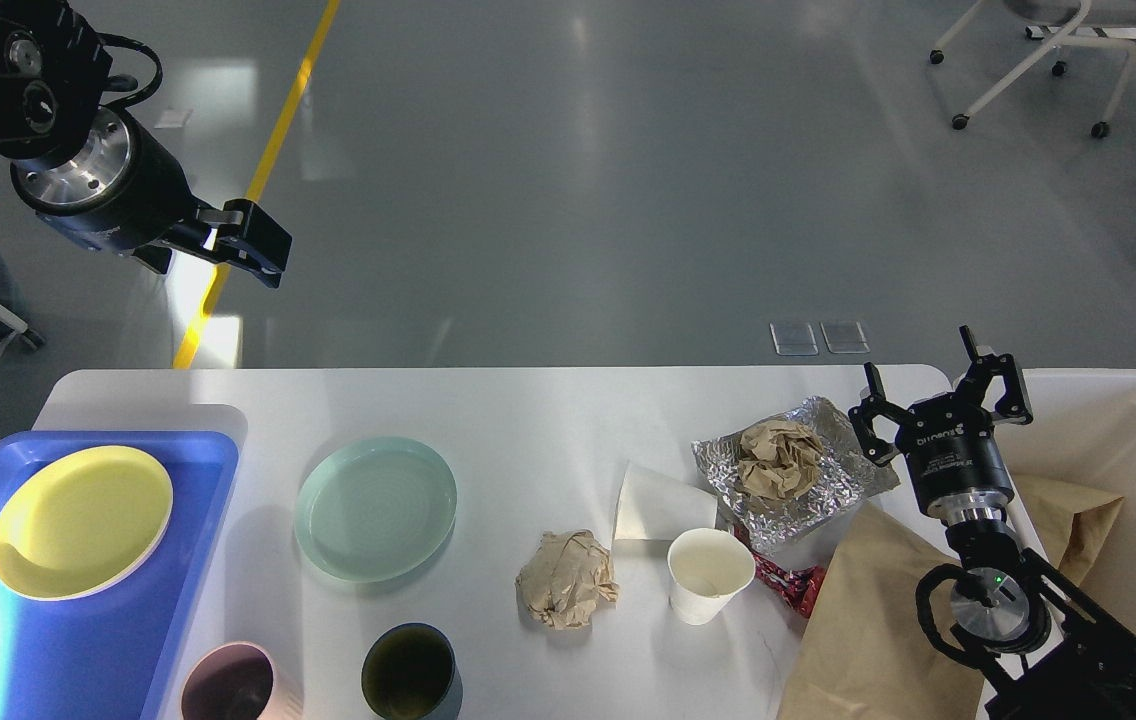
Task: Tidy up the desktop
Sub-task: 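Raise the left gripper and move it over the dark green mug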
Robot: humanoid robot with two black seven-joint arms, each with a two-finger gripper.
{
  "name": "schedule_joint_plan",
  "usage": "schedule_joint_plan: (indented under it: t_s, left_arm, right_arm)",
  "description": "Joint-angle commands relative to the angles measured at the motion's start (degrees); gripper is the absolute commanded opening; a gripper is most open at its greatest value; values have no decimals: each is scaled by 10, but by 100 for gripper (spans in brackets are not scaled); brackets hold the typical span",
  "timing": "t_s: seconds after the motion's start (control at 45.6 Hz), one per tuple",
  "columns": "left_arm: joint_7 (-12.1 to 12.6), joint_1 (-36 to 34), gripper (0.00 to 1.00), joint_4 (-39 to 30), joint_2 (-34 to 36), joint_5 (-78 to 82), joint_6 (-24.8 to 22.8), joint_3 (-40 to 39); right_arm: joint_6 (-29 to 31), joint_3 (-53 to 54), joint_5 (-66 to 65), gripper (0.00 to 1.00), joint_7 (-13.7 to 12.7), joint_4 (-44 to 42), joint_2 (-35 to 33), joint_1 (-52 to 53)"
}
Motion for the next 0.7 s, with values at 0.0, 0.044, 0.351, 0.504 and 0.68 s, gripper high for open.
schedule_joint_plan:
  t_s: [0.0,0.044,0.351,0.504,0.68]
  left_arm:
    - [-1,-74,97,-93,-3,-3,-3,2]
    - [1,-99,97,-114,-3,-10,-8,3]
    - [5,-192,97,-208,-58,-265,-69,90]
    - [1,-207,97,-214,-62,-283,-171,94]
    - [8,-201,97,-209,-67,-279,-172,96]
  right_arm:
    - [0,0,0,100,0,0,0,0]
    - [0,0,0,100,0,0,0,0]
    - [0,0,0,100,0,0,0,0]
    - [0,0,0,100,0,0,0,0]
    - [0,0,0,100,0,0,0,0]
